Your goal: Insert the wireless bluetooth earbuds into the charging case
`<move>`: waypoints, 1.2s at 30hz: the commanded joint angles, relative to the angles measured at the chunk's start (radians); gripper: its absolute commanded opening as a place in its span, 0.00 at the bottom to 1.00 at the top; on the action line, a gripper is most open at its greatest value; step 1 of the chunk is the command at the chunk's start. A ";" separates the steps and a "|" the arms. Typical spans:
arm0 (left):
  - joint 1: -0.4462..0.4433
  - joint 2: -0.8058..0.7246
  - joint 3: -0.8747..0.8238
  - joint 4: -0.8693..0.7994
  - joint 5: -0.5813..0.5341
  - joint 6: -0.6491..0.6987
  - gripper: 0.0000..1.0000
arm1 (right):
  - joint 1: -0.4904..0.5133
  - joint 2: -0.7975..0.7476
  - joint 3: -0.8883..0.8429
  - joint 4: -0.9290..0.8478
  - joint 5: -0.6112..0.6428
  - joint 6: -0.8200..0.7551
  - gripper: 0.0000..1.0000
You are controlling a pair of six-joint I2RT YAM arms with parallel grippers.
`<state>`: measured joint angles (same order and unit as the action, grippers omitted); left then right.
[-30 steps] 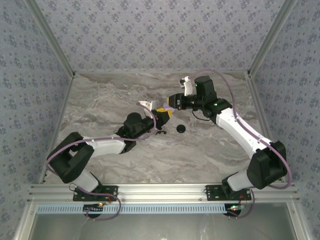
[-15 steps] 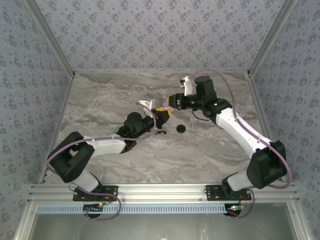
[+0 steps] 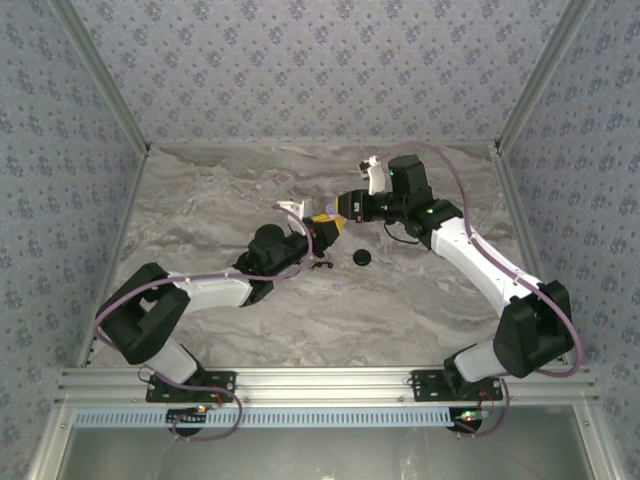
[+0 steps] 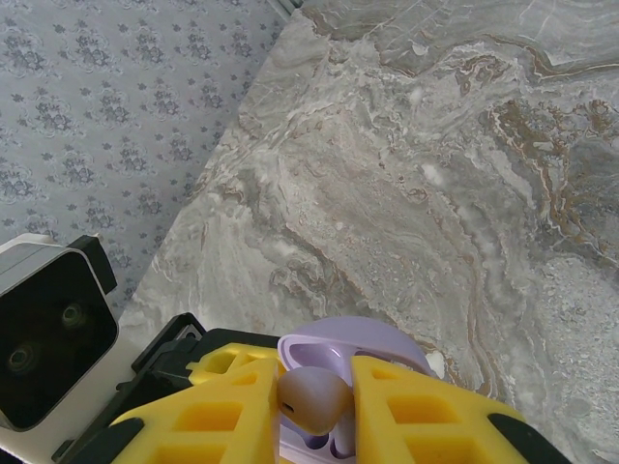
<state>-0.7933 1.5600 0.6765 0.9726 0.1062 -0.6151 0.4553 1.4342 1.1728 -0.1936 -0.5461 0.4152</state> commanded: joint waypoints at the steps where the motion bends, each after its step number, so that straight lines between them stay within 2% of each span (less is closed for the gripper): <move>1: -0.007 -0.001 0.044 0.042 0.001 0.004 0.06 | 0.011 -0.010 -0.012 -0.018 0.003 0.000 0.24; 21: -0.006 -0.018 0.063 -0.025 0.018 0.073 0.05 | 0.020 -0.047 0.003 -0.112 0.081 -0.046 0.39; 36: -0.006 -0.042 0.073 -0.085 0.044 0.152 0.05 | 0.048 -0.026 0.077 -0.250 0.190 -0.101 0.43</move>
<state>-0.7940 1.5539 0.7143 0.8661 0.1268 -0.4953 0.4938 1.4059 1.2190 -0.3878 -0.3836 0.3401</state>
